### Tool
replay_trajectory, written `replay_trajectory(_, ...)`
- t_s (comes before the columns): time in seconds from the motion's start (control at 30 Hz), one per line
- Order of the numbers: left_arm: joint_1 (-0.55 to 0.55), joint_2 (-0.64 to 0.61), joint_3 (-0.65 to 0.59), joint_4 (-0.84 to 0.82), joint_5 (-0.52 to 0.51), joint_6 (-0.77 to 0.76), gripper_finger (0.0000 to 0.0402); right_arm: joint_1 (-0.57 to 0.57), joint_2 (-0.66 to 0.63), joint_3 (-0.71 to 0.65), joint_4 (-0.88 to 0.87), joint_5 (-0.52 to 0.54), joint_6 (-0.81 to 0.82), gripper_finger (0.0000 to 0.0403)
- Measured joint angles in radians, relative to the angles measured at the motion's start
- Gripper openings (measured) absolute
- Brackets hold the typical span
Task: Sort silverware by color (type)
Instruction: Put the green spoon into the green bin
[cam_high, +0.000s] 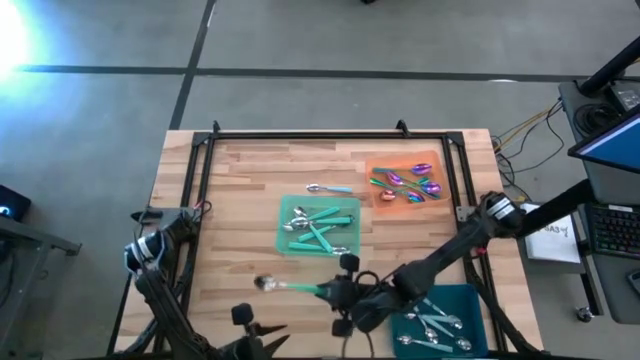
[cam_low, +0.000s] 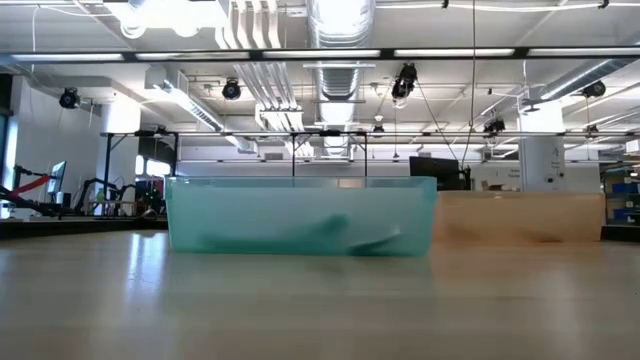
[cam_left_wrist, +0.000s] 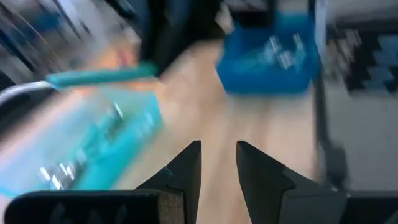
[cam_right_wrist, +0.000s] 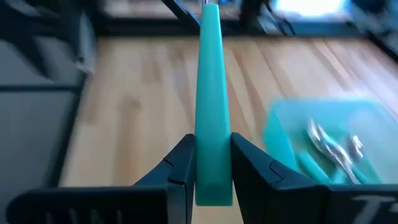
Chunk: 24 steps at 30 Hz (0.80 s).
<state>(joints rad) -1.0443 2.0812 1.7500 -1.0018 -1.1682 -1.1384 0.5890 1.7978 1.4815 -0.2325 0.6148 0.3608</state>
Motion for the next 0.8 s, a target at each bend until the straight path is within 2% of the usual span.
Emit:
replay_trajectory(0.2,0.0,0.04,0.018,0.011,-0.384,-0.001,0.0084,0.033,-0.008,0.0,0.165,0.014,-0.146,0.0067)
replay_trajectory(0.53,0.039,0.038,0.027,0.03,-0.403,-0.031,0.0084,0.037,-0.008,0.0,0.321,0.002,-0.3,0.0067)
replay_trajectory(0.8,0.055,0.034,0.12,-0.006,-0.399,0.11,0.0084,0.037,-0.01,0.001,0.333,-0.019,-0.309,0.0067)
